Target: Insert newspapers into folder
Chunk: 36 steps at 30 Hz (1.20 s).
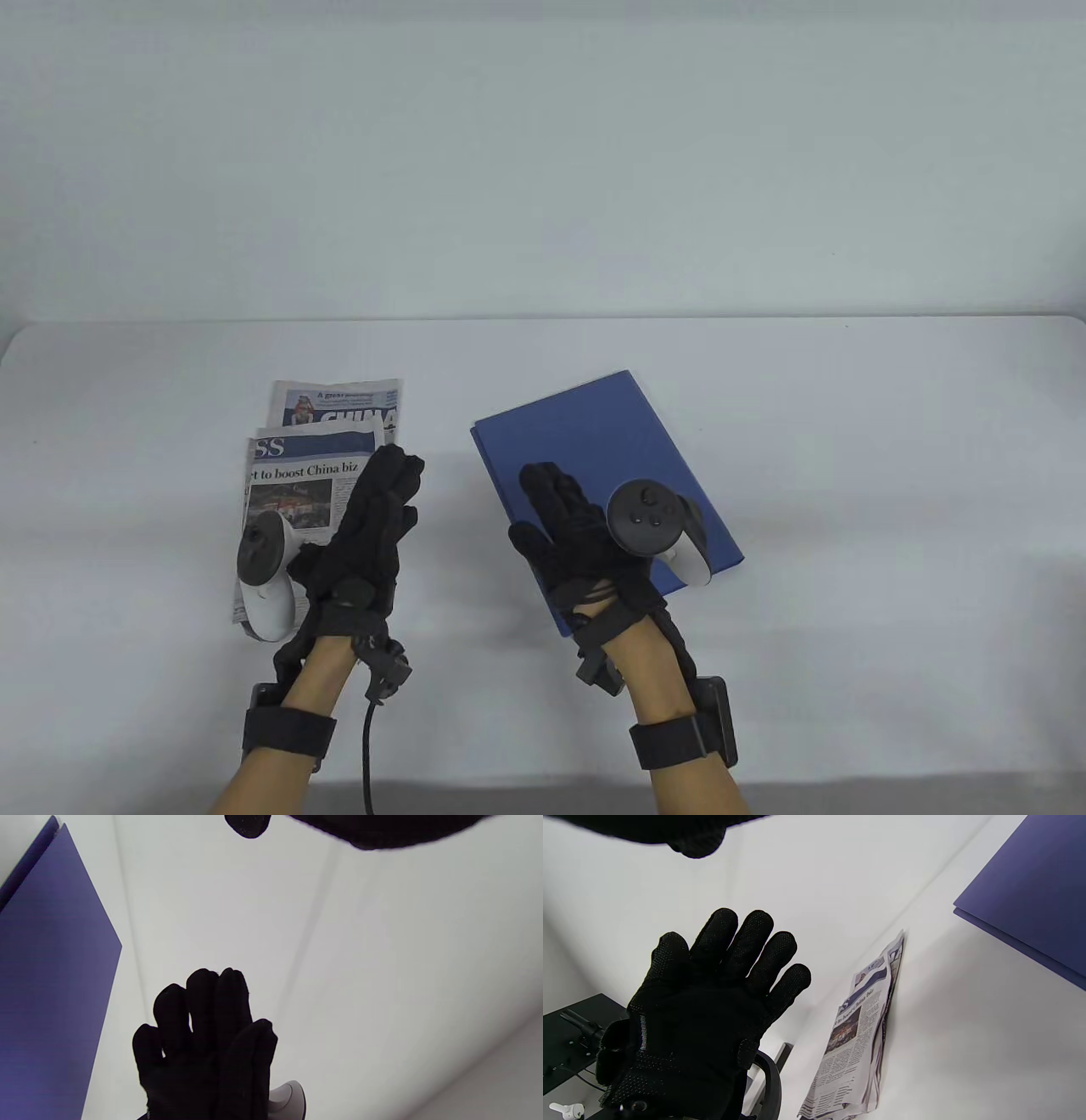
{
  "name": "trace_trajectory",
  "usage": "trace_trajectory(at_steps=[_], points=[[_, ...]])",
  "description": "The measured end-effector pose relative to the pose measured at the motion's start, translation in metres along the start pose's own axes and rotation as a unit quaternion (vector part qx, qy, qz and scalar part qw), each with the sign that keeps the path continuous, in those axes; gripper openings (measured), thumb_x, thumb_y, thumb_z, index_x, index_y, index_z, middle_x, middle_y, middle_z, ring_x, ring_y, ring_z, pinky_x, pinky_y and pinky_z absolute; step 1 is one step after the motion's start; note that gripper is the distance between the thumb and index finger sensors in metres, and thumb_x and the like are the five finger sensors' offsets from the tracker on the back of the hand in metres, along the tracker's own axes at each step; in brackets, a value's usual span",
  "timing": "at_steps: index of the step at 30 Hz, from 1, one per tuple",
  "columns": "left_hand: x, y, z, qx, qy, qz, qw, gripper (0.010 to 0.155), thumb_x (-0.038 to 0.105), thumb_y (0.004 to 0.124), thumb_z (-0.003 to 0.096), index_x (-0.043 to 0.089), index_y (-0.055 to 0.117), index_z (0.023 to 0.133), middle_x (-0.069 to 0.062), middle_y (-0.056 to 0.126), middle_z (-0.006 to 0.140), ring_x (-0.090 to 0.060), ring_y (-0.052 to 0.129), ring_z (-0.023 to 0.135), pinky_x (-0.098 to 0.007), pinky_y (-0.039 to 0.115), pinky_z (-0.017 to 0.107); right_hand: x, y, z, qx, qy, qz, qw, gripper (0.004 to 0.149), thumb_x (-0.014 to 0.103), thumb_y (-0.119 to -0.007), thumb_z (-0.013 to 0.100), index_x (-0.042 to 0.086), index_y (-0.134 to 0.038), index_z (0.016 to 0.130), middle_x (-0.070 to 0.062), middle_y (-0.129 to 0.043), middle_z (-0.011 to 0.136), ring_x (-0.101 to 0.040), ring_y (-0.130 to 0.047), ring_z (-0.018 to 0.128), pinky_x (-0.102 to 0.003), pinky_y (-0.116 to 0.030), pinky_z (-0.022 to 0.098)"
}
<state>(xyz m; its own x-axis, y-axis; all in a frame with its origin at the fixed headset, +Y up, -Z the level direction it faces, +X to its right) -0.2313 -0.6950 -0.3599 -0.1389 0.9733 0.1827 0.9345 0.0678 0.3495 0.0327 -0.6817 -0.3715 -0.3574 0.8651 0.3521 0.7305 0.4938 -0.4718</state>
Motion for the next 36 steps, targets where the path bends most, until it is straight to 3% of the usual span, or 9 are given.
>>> trace_trajectory(at_steps=[13,21,36], points=[[-0.004,-0.012,-0.007,0.033,-0.003,0.001,0.999,0.072,0.058,0.053,0.0612,0.038,0.017,0.121,-0.001,0.026,0.130,-0.037,0.017,0.121,-0.066,0.023,0.088,0.013,-0.003,0.001,0.000,0.027,0.013,1.000,0.080,0.049,-0.062,0.062,0.007,-0.017,0.113,-0.022,-0.010,0.113,-0.061,-0.010,0.098,-0.079,-0.011,0.056],[-0.003,-0.005,-0.005,0.011,-0.011,0.037,0.999,0.071,0.058,0.053,0.0612,0.038,0.019,0.121,-0.001,0.026,0.130,-0.037,0.016,0.121,-0.067,0.023,0.088,0.020,-0.004,0.000,-0.007,0.040,0.005,0.999,0.080,0.049,-0.062,0.061,0.007,-0.017,0.113,-0.022,-0.010,0.113,-0.061,-0.011,0.098,-0.080,-0.011,0.056],[0.004,-0.007,-0.010,0.021,0.004,0.044,0.999,0.071,0.057,0.053,0.0614,0.035,0.022,0.121,-0.002,0.027,0.130,-0.038,0.017,0.121,-0.067,0.023,0.087,0.024,-0.006,0.001,-0.007,0.057,0.025,0.998,0.080,0.051,-0.060,0.061,0.007,-0.017,0.113,-0.022,-0.011,0.113,-0.061,-0.012,0.098,-0.080,-0.011,0.056]])
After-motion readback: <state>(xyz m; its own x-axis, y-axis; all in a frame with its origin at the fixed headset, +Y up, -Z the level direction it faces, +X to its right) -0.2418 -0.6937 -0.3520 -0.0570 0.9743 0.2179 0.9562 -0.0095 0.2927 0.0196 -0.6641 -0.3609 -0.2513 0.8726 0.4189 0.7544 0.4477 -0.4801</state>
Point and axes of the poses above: the tracker on the back of each hand, its own x axis roughly to the thumb side, its own z axis roughly from the wrist to the fingertips, y = z × x, the point moved 3 cm from there along z, roughly from the wrist to the fingertips
